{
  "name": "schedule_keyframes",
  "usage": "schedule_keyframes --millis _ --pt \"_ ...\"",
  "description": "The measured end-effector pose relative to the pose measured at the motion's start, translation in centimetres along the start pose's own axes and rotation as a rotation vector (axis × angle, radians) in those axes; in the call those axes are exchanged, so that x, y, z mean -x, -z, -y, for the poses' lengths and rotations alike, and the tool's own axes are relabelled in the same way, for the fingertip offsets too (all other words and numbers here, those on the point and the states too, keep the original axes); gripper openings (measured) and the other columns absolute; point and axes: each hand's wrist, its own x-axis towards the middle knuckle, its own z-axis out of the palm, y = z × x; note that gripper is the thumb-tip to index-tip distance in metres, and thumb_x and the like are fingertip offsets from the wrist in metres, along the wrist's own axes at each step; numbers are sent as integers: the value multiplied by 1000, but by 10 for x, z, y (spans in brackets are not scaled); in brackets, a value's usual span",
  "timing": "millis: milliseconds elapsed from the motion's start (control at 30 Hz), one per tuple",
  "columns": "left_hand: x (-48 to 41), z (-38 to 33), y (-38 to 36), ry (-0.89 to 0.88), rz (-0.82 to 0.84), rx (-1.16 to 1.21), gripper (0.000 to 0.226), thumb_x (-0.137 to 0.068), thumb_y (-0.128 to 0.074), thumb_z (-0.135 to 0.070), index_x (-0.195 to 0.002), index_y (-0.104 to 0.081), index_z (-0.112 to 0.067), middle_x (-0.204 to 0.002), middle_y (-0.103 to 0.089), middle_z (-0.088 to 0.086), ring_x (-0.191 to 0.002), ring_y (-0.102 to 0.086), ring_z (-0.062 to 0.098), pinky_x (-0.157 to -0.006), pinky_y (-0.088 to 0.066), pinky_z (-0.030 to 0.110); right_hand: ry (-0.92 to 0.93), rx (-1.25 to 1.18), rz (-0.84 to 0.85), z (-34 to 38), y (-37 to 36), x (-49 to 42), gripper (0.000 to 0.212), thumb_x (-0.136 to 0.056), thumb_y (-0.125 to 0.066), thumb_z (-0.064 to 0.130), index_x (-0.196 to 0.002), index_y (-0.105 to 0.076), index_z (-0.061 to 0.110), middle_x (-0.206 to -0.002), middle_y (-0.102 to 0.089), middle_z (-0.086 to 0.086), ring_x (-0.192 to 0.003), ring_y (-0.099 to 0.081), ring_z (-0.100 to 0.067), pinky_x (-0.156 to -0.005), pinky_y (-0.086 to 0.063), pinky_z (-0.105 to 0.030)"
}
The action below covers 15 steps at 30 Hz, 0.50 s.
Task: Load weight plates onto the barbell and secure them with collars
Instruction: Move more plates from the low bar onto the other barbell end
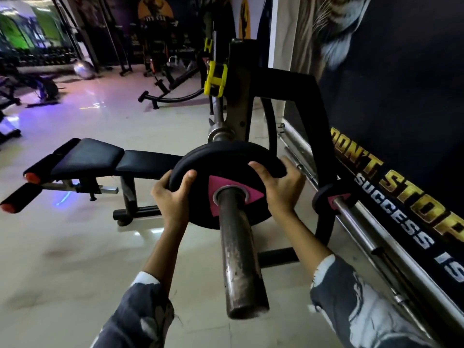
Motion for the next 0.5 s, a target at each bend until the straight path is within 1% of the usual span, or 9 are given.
schedule_keyframes --millis 67,100,167,233,300,367,433,500 --pt "-24 19 -13 3 -18 -36 33 -72 -60 -49 -54 -48 -24 -47 -42 -11 -44 -35 -5 -43 -27 11 -15 29 17 -18 -23 -22 55 -61 -67 64 -58 -52 11 -49 -50 6 -44 -43 0 -43 -36 -21" --pt "-37 29 -19 5 -30 -60 37 -72 -60 -50 -54 -48 -20 -49 -40 -4 -46 -33 -3 -44 -27 14 -26 27 27 -26 -35 -32 54 -61 -70 62 -59 -54 10 -50 -52 5 -46 -47 -3 -44 -40 -24" --pt "-63 48 -32 -8 -70 -114 49 -73 -59 -52 -58 -54 -5 -54 -42 4 -53 -37 7 -48 -30 23 -56 6 51 -42 -59 -51 51 -64 -75 54 -64 -57 6 -55 -60 -4 -52 -57 -16 -48 -47 -34" --pt "-86 64 -44 -23 -108 -155 56 -73 -59 -53 -65 -57 3 -58 -46 8 -57 -39 13 -50 -32 26 -73 -19 55 -54 -79 -70 50 -66 -76 50 -67 -60 2 -59 -63 -10 -56 -61 -24 -51 -50 -39" --pt "-106 78 -55 -24 -116 -164 58 -74 -59 -54 -65 -57 4 -57 -46 8 -56 -38 12 -50 -31 25 -65 -51 51 -65 -99 -88 57 -64 -70 58 -66 -59 2 -58 -62 -9 -55 -60 -23 -49 -48 -34" --pt "-120 90 -63 -12 -116 -158 59 -74 -59 -55 -65 -56 4 -57 -46 7 -56 -38 12 -50 -32 28 -51 -50 43 -75 -114 -100 62 -61 -64 66 -64 -57 4 -55 -59 -7 -52 -57 -21 -47 -43 -29" --pt "-130 100 -67 4 -121 -172 62 -74 -58 -56 -65 -57 5 -57 -46 9 -57 -39 14 -52 -32 29 -37 -7 28 -82 -123 -106 58 -63 -65 63 -62 -56 6 -54 -59 -9 -51 -57 -22 -47 -43 -30" --pt "-132 103 -69 13 -121 -180 58 -75 -57 -55 -64 -57 2 -55 -46 7 -55 -40 8 -51 -34 25 -38 17 27 -87 -125 -107 52 -66 -70 57 -64 -57 6 -57 -62 -10 -53 -59 -22 -48 -46 -32"
